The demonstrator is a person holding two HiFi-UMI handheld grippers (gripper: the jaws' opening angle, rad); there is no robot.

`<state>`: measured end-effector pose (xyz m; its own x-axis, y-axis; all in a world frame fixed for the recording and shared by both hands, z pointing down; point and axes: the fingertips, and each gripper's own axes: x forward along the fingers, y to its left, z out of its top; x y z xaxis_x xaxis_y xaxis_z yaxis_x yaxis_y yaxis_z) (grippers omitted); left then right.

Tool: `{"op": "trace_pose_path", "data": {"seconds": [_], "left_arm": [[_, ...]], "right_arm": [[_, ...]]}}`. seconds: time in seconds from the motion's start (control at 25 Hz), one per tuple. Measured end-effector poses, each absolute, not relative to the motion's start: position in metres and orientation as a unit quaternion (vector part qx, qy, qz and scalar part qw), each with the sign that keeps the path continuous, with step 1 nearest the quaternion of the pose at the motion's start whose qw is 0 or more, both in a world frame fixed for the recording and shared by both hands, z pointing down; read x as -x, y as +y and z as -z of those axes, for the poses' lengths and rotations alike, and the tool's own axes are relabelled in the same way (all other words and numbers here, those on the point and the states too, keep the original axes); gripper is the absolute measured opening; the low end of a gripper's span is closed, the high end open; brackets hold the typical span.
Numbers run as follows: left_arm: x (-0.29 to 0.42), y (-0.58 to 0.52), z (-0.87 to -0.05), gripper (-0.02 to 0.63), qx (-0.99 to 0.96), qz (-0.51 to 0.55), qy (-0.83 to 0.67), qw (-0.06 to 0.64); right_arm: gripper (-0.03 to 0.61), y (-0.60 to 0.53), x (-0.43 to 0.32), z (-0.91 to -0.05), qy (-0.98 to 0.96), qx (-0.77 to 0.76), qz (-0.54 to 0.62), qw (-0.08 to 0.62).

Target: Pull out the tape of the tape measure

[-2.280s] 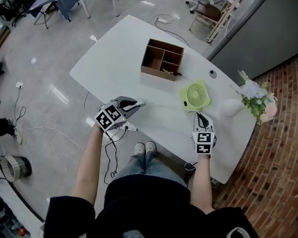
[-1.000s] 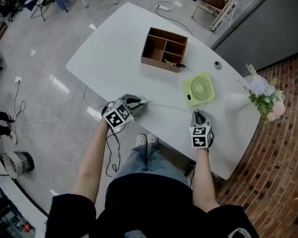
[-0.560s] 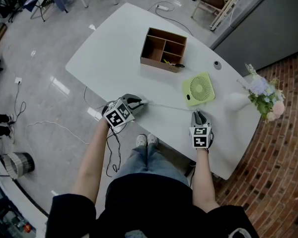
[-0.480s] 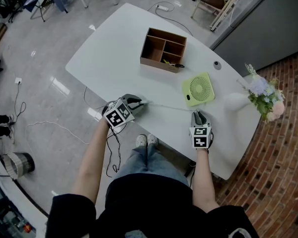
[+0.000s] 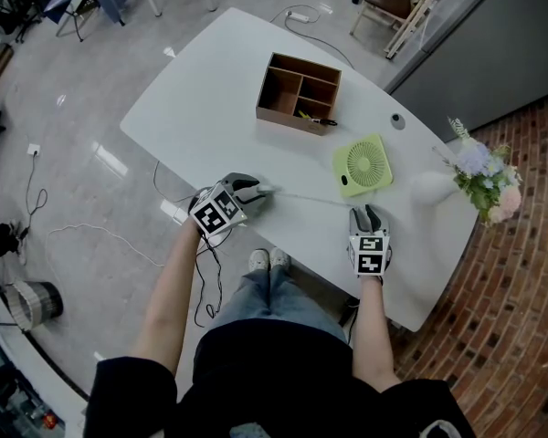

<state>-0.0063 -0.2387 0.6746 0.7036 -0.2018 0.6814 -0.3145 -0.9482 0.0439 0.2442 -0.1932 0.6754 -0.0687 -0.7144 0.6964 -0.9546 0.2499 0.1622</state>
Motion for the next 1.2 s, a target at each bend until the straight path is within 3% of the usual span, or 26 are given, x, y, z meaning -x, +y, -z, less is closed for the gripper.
{"op": "trace_pose_path", "data": {"seconds": [0.44,0.72,0.88,1.04,1.2], "left_arm": [[0.005,-0.240,-0.662,0.149,-0.923,-0.340,-0.159,0.086],[0.009,-0.264,-0.597,0.141,-0.938,-0.224,-0.243,0.104],[0.012,-0.280,-0.549,0.066,-0.937,-0.147,-0.301,0.100],[0.011,-0.291,-0.505,0.037,-0.930,-0.098,-0.345,0.081],[0.014,-0.300,-0.469,0.025,-0.910,-0.072,-0.407,0.038]], "right_arm": [[0.132,-0.192,-0.243,-0.662,-0.714,-0.595,-0.171,0.325],[0.126,-0.202,-0.243,-0.603,-0.720,-0.636,-0.145,0.237],[0.065,-0.218,-0.238,-0.558,-0.733,-0.644,-0.110,0.189],[0.003,-0.231,-0.237,-0.514,-0.738,-0.657,-0.085,0.128],[0.003,-0.238,-0.237,-0.481,-0.739,-0.665,-0.070,0.080]]}}
